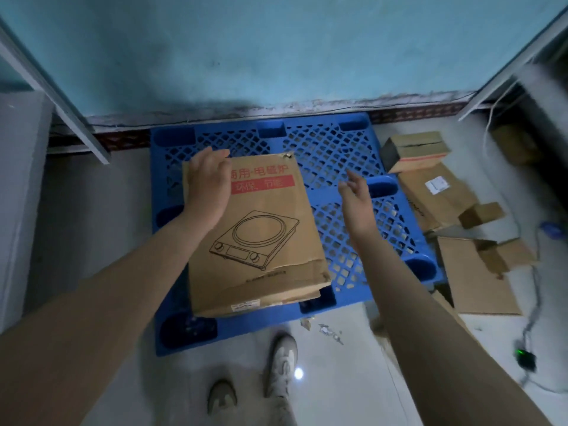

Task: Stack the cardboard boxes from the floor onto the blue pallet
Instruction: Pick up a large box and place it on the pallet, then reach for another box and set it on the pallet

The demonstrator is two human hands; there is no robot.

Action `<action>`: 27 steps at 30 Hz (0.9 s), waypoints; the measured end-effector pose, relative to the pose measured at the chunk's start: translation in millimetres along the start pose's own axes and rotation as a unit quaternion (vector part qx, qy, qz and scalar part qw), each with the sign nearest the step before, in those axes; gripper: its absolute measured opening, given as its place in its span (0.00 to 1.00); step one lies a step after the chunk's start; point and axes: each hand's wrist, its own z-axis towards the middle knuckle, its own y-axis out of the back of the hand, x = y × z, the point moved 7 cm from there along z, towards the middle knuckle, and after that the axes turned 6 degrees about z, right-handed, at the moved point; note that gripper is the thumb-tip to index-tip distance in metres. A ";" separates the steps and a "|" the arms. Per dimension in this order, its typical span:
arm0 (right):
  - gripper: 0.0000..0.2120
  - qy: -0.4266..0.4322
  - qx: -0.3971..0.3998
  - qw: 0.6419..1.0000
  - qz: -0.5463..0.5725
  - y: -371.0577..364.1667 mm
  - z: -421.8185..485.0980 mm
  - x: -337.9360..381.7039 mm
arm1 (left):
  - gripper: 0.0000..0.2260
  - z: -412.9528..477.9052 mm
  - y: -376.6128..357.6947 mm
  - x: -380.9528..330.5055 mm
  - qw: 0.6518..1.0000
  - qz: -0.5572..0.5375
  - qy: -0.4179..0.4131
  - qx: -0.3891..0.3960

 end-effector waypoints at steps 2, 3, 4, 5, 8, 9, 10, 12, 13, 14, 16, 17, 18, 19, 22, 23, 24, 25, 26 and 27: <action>0.18 0.015 -0.018 0.999 0.032 31.7 -18.6 32.7 | 0.16 -16.1 -0.9 -49.3 0.999 -0.029 -0.026 0.012; 0.18 0.020 -0.025 0.998 0.046 48.2 -28.5 47.7 | 0.16 -25.6 -1.2 -74.5 0.998 -0.040 -0.042 0.018; 0.17 0.025 -0.027 0.998 0.059 64.7 -37.3 62.2 | 0.16 -35.1 -2.7 -100.8 0.996 -0.053 -0.062 0.029; 0.16 0.030 -0.028 0.997 0.070 82.3 -45.9 75.0 | 0.16 -45.0 -5.7 -125.5 0.993 -0.070 -0.078 0.044; 0.15 0.050 -0.054 0.993 0.088 145.4 -72.0 108.1 | 0.16 -77.2 -21.2 -191.3 0.986 -0.103 -0.093 0.093; 0.14 0.060 -0.069 0.991 0.096 169.0 -78.8 118.2 | 0.16 -87.4 -28.8 -211.2 0.984 -0.112 -0.095 0.102; 0.13 0.070 -0.085 0.988 0.105 193.5 -85.5 126.4 | 0.17 -98.7 -37.7 -231.1 0.981 -0.122 -0.101 0.110; 0.12 0.086 -0.113 0.984 0.109 243.0 -98.0 137.4 | 0.16 -122.4 -59.1 -269.2 0.976 -0.133 -0.118 0.122; 0.13 0.093 -0.120 0.982 0.109 267.0 -103.7 139.4 | 0.16 -135.1 -72.4 -286.9 0.974 -0.134 -0.128 0.133; 0.14 0.099 -0.128 0.981 0.109 291.0 -109.2 139.5 | 0.15 -148.4 -86.9 -302.7 0.971 -0.133 -0.137 0.144; 0.15 0.100 -0.145 0.978 0.114 339.7 -121.6 133.1 | 0.14 -176.4 -117.5 -327.3 0.968 -0.139 -0.140 0.158; 0.14 0.098 -0.150 0.977 0.117 364.5 -127.6 128.9 | 0.14 -190.1 -134.3 -338.3 0.966 -0.142 -0.140 0.165; 0.13 0.095 -0.156 0.976 0.118 389.8 -133.4 123.6 | 0.14 -204.3 -152.0 -348.9 0.965 -0.142 -0.139 0.172; 0.12 0.090 -0.162 0.975 0.119 415.6 -139.6 116.8 | 0.14 -218.6 -170.3 -358.0 0.964 -0.140 -0.135 0.179; 0.12 0.081 -0.184 0.974 0.109 493.8 -158.4 92.9 | 0.15 -261.2 -230.6 -382.3 0.962 -0.137 -0.130 0.197; 0.12 0.078 -0.194 0.972 0.106 519.3 -164.7 82.2 | 0.15 -274.9 -252.4 -387.6 0.961 -0.136 -0.126 0.206; 0.13 0.074 -0.205 0.970 0.106 543.6 -170.2 70.3 | 0.16 -288.1 -275.1 -391.9 0.959 -0.135 -0.121 0.218; 0.13 0.068 -0.215 0.969 0.104 566.1 -174.8 57.6 | 0.16 -301.3 -298.2 -395.3 0.956 -0.135 -0.117 0.233; 0.13 0.061 -0.226 0.967 0.100 586.1 -178.2 44.2 | 0.16 -313.6 -320.0 -397.8 0.952 -0.137 -0.113 0.248; 0.12 0.052 -0.239 0.965 0.097 604.0 -181.3 30.2 | 0.16 -325.3 -340.9 -399.7 0.948 -0.140 -0.108 0.264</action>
